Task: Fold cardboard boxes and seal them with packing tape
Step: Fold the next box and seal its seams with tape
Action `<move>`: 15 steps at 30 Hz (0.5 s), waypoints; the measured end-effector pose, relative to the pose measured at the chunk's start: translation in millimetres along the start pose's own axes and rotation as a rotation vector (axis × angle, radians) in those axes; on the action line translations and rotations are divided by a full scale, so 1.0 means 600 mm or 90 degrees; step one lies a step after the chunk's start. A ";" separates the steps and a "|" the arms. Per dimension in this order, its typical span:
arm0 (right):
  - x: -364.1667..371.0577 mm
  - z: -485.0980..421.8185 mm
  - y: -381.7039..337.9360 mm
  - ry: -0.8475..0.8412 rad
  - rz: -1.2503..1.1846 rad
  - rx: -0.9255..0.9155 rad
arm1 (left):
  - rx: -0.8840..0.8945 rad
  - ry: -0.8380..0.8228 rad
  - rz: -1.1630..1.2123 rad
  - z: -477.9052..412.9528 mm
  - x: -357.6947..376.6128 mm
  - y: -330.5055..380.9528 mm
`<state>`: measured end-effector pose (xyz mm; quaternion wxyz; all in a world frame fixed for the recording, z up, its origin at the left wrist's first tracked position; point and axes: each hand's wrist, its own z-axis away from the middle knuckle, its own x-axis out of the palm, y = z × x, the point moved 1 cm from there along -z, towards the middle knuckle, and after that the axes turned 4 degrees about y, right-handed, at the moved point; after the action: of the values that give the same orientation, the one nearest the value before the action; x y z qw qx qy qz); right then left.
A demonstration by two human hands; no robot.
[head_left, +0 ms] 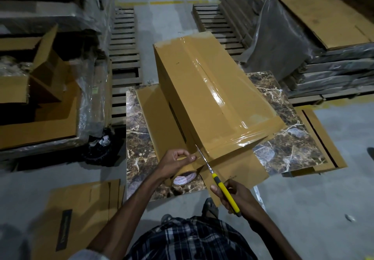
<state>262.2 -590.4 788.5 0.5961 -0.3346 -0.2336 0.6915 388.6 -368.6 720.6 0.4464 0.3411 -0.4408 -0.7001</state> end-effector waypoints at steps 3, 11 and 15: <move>-0.002 0.001 0.001 0.006 -0.030 -0.009 | -0.004 0.005 0.014 0.001 -0.003 0.000; -0.008 -0.002 0.000 0.015 -0.073 -0.006 | -0.007 0.000 0.041 0.010 -0.004 0.008; -0.010 -0.007 -0.001 0.011 -0.092 0.000 | -0.010 0.000 0.023 0.010 -0.011 0.009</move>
<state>265.8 -596.4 787.2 0.6466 -0.3229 -0.2519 0.6436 387.5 -361.9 728.3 0.4619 0.3291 -0.4414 -0.6954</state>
